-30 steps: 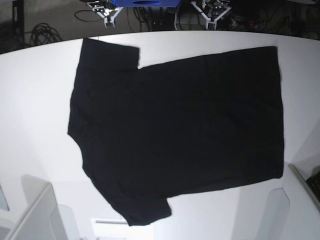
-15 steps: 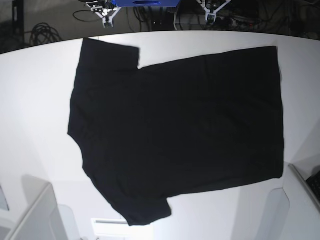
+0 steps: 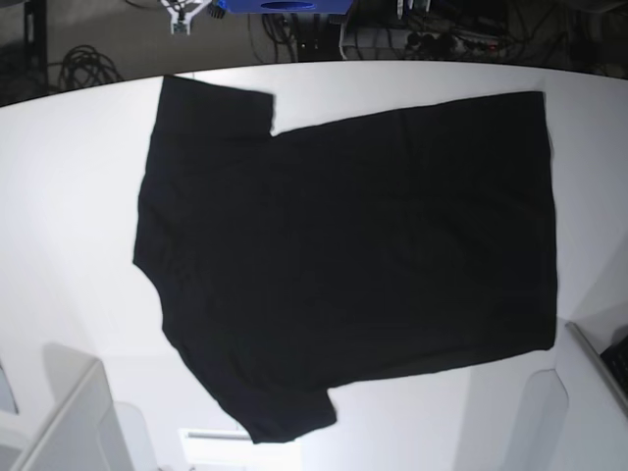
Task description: Fold the T-shirt properly
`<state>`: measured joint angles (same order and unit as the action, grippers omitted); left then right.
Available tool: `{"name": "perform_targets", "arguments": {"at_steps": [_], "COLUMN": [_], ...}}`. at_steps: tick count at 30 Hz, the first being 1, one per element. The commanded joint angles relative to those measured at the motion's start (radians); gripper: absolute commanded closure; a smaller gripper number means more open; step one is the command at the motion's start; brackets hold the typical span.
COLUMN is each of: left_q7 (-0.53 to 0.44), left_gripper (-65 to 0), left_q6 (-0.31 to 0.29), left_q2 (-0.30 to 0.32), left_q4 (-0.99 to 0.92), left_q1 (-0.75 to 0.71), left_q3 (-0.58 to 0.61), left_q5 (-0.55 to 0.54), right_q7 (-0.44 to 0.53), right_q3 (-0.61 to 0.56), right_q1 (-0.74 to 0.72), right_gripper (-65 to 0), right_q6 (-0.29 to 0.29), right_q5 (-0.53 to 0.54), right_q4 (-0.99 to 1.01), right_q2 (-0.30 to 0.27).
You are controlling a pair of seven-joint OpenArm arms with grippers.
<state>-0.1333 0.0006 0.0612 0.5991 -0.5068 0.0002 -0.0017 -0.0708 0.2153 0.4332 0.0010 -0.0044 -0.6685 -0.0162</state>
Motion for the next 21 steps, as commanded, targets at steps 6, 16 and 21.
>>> {"name": "perform_targets", "arguments": {"at_steps": [6, 16, 21], "left_q7": [-0.013, -0.012, -0.012], "left_gripper": [0.0, 0.0, 0.0], "left_q6": [0.005, 0.005, 0.005], "left_q2": [0.052, 0.050, 0.061], "left_q4": [0.315, 0.763, 0.864], "left_q1": [-0.186, -0.395, -0.421], "left_q3": [-0.004, -0.211, -0.250], "left_q5": [-0.001, -0.010, -0.189], "right_q7": [-0.059, -0.189, -0.217], "right_q3": [0.054, 0.161, 0.164], "right_q1": [0.171, 0.324, 0.369], "right_gripper": [0.0, 0.0, 0.0], "right_q6": [0.004, 0.004, 0.003], "right_q5": [0.007, 0.002, 0.005], "right_q4": [-0.331, -0.796, -1.008], "right_q2": [0.008, 0.089, 0.100]}}
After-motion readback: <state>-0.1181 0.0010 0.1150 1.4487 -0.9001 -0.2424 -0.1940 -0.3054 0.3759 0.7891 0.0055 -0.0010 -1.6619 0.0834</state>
